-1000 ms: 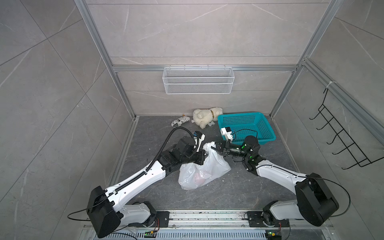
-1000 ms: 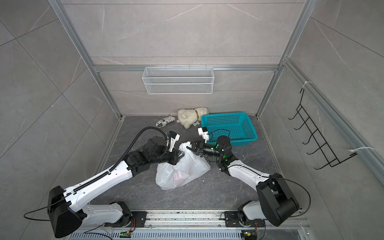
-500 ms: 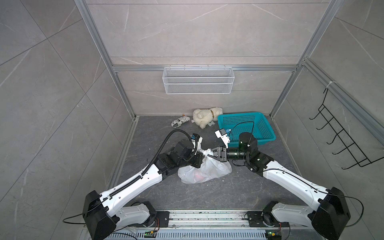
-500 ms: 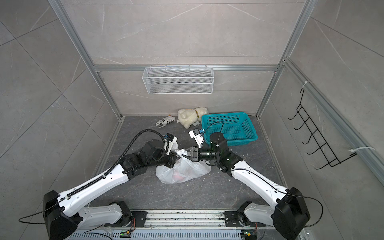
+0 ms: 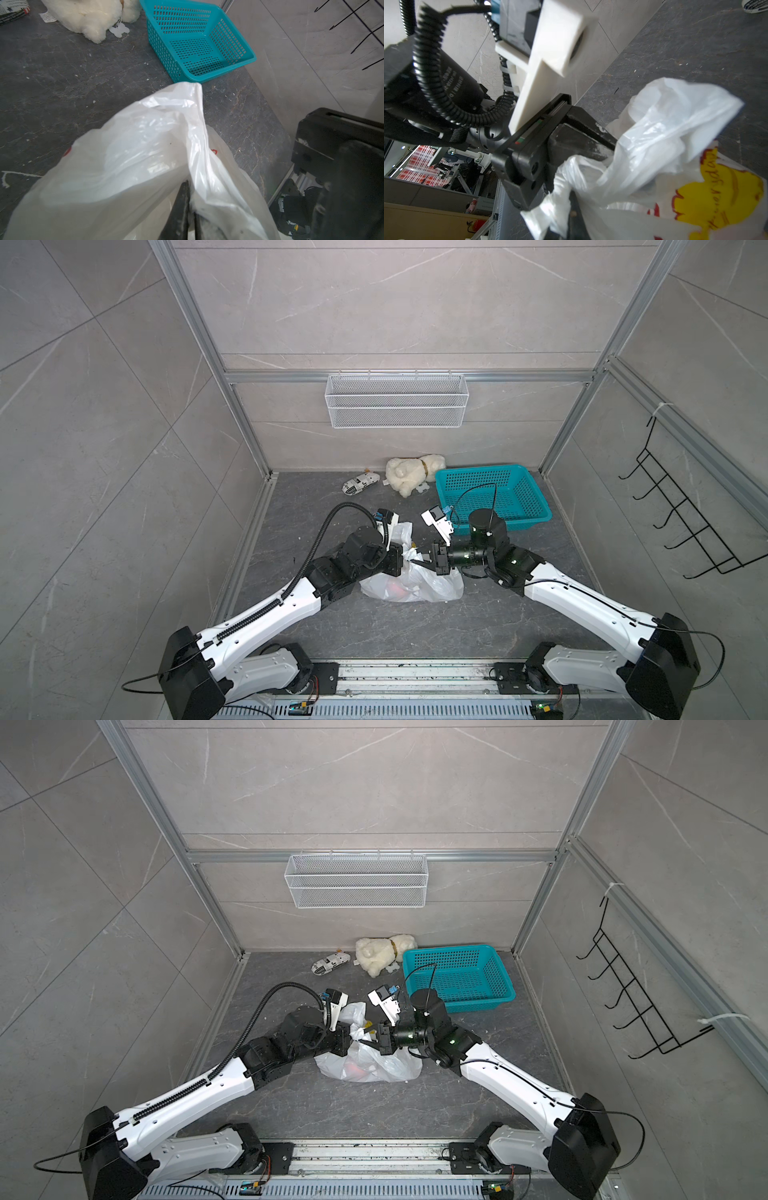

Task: Place the peach into a plastic bag & tie a knot
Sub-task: Cross the plastic bag at the center of the board.

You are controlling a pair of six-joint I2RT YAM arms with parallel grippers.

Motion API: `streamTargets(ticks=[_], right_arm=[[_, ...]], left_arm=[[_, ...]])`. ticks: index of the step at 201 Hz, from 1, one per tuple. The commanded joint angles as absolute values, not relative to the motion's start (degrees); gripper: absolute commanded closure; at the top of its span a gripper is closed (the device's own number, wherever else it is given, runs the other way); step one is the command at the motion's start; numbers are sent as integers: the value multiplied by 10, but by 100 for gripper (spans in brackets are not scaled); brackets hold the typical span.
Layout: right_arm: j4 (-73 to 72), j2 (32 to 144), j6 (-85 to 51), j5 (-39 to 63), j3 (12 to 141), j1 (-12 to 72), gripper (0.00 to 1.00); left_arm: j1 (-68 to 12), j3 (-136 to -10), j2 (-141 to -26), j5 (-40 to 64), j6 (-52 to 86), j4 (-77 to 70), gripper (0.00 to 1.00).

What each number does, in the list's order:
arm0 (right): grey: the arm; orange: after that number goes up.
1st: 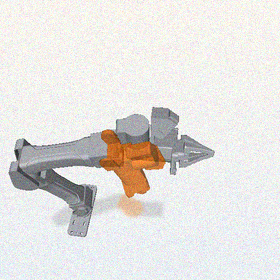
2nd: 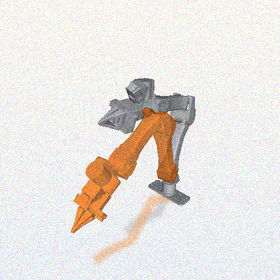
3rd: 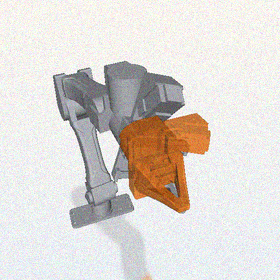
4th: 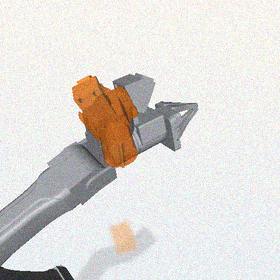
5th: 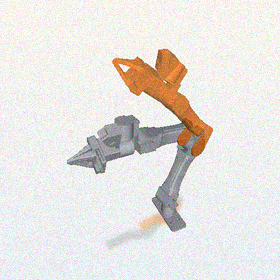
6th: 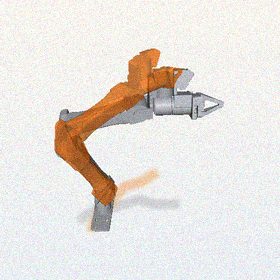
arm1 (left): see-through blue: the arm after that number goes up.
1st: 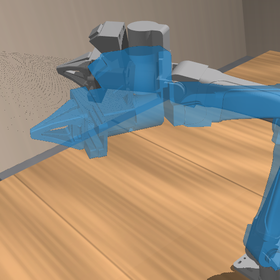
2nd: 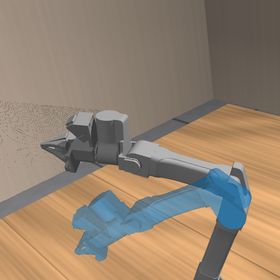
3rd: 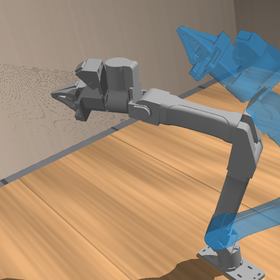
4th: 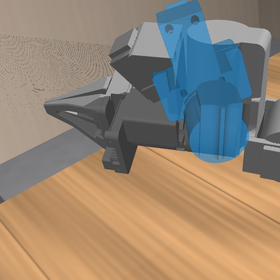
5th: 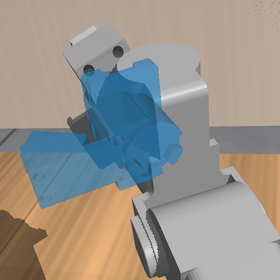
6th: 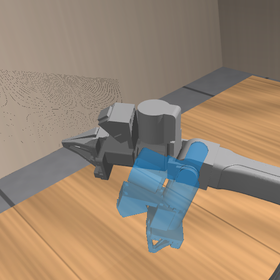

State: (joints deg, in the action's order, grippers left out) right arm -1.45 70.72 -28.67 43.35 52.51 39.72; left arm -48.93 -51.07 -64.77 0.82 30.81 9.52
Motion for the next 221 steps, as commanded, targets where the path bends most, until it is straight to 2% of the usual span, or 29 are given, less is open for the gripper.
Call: streamTargets(ticks=[1,48,76,119,183,221], right_arm=[[23,698,-239,421,533,410,100],[50,694,-208,382,534,429,100],[72,699,-198,366,543,440,98],[79,690,-193,325,539,452,92],[52,670,-202,274,516,466,87],[68,661,-193,251,514,467,78]], left_arm=[[-489,-500,-634,34,338,9,89],[-488,-454,-616,35,377,-64,80],[-488,-423,-606,34,392,-127,86],[-488,-389,-599,40,412,-196,90],[-488,-364,-608,71,431,-263,90],[-488,-365,-610,77,428,-261,90]])
